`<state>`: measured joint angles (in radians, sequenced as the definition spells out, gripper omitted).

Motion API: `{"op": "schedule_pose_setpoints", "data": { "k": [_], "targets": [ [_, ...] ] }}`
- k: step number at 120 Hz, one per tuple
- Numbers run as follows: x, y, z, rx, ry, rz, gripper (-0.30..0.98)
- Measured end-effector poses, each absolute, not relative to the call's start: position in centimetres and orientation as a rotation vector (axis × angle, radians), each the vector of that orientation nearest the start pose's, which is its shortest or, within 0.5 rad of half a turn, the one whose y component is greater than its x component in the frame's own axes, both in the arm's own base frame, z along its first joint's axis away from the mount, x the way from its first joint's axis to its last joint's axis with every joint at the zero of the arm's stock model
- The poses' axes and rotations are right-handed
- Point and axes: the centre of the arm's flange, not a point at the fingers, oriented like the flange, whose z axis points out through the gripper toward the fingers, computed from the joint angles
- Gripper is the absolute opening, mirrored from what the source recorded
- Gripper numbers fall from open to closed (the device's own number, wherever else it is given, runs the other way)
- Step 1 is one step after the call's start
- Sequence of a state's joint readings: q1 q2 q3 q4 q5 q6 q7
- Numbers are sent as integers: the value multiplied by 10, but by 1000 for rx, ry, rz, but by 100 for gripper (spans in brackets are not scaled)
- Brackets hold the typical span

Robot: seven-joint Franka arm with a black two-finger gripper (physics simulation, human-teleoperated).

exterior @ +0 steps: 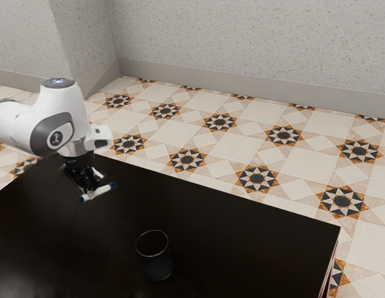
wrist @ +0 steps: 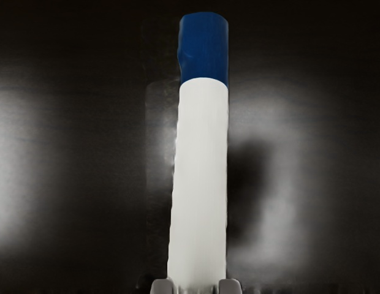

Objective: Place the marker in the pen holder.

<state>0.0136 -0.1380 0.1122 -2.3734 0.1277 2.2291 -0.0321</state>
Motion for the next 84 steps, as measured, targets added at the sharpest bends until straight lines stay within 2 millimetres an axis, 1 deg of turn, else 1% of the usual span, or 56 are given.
{"op": "schedule_pose_setpoints", "data": {
  "k": [4, 9, 14, 19, 23, 26, 31, 50, 56, 60, 65, 70, 77, 84],
  "targets": [
    [469, 32, 399, -3050, -31, -4, -8],
    [457, -10, 424, -3033, 79, -24, -8],
    [438, -38, 437, -3016, 147, -22, -8],
    [418, -65, 445, -3002, 209, -17, -8],
    [404, -87, 447, -2986, 258, -8, -8],
    [397, -100, 447, -2980, 282, 5, -8],
    [389, -116, 445, -2975, 307, 30, -8],
    [374, -156, 440, -2963, 340, 94, -8],
    [375, -164, 440, -2964, 337, 104, -8],
    [381, -171, 438, -2967, 336, 118, -8],
    [396, -176, 431, -2975, 323, 159, -8],
    [410, -177, 421, -2983, 300, 205, -8],
    [429, -171, 402, -2993, 248, 281, -5],
    [447, -161, 384, -3007, 188, 349, 7]
  ]
}}
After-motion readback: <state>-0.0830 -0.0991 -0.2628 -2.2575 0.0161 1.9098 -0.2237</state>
